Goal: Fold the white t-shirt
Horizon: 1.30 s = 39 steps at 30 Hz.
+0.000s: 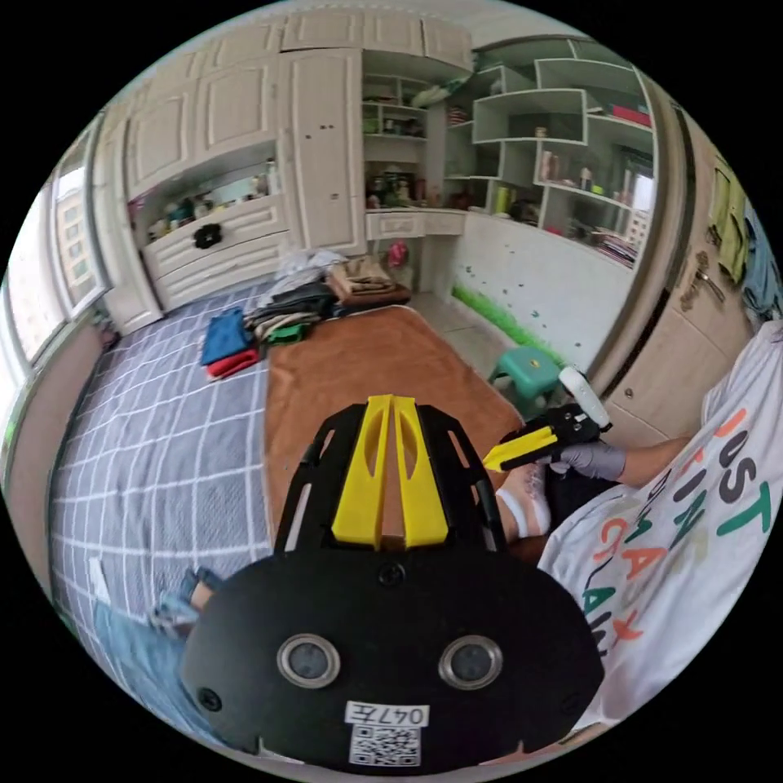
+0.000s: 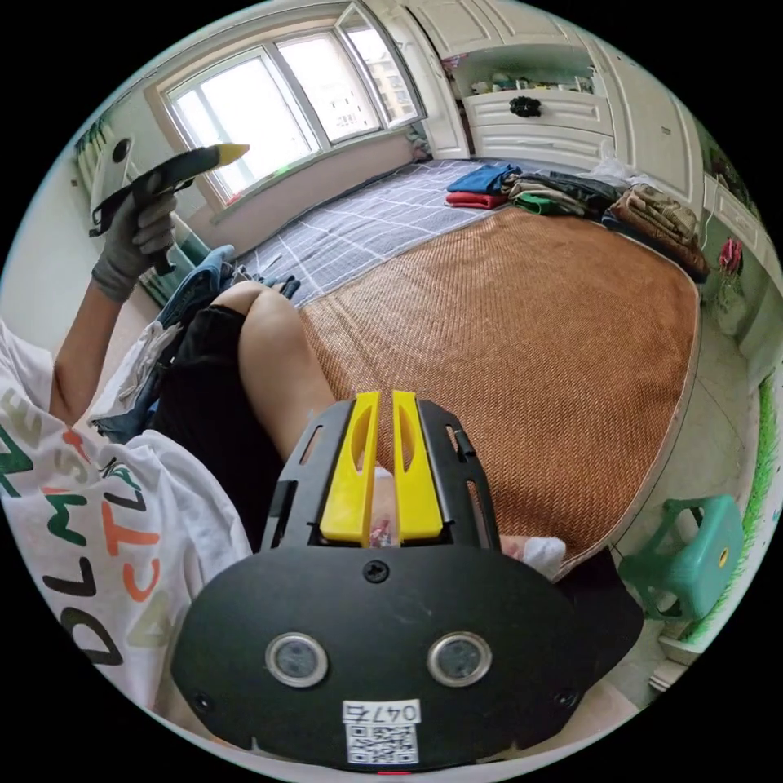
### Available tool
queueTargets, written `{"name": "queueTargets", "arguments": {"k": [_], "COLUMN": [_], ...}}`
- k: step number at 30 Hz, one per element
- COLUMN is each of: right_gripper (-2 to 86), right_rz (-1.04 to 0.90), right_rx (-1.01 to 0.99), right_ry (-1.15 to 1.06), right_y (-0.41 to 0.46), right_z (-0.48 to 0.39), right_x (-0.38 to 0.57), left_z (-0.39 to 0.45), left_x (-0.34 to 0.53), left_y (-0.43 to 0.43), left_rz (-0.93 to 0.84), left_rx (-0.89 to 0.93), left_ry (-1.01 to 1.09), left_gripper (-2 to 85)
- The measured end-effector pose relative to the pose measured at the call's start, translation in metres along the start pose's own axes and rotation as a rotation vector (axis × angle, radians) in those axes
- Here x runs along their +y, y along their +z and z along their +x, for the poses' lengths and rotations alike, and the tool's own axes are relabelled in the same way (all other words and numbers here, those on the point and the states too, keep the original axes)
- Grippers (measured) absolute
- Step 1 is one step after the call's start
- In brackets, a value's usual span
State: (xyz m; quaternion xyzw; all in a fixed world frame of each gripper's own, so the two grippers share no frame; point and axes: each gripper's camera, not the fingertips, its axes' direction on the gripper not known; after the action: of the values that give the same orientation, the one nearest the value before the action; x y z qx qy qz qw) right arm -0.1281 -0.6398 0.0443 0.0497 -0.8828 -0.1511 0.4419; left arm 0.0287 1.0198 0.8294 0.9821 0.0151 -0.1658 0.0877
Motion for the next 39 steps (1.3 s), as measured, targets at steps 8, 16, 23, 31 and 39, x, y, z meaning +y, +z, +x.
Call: {"name": "queueTargets", "arguments": {"k": [8, 16, 23, 31, 39], "right_gripper": [-1.2, -1.2, -1.1, 1.1, 2.3], "right_rz": [-0.116, -0.215, -0.163, 0.018, 0.159], "right_rx": [0.008, -0.018, 0.054, 0.184, 0.345], "right_ry": [0.059, 0.127, -0.051, -0.24, -0.142], "right_y": [0.035, 0.082, 0.119, 0.156, 0.224], "right_z": [0.001, -0.001, -0.02, 0.016, 0.129], "right_x": [0.004, -0.004, -0.057, -0.213, -0.382], "left_z": [0.087, 0.02, -0.061, -0.159, -0.186], "left_x": [-0.069, -0.006, 0.049, 0.15, 0.218], "left_y": [0.215, 0.392, 0.454, 0.525, 0.593], "left_rz": [-0.032, -0.051, -0.044, -0.064, -0.111], "left_rx": [0.127, -0.063, -0.166, -0.06, 0.023], "left_ry": [0.275, 0.041, -0.127, -0.502, -0.574], "left_gripper": [-1.0, -1.0, -0.9, -0.9, -0.9]}}
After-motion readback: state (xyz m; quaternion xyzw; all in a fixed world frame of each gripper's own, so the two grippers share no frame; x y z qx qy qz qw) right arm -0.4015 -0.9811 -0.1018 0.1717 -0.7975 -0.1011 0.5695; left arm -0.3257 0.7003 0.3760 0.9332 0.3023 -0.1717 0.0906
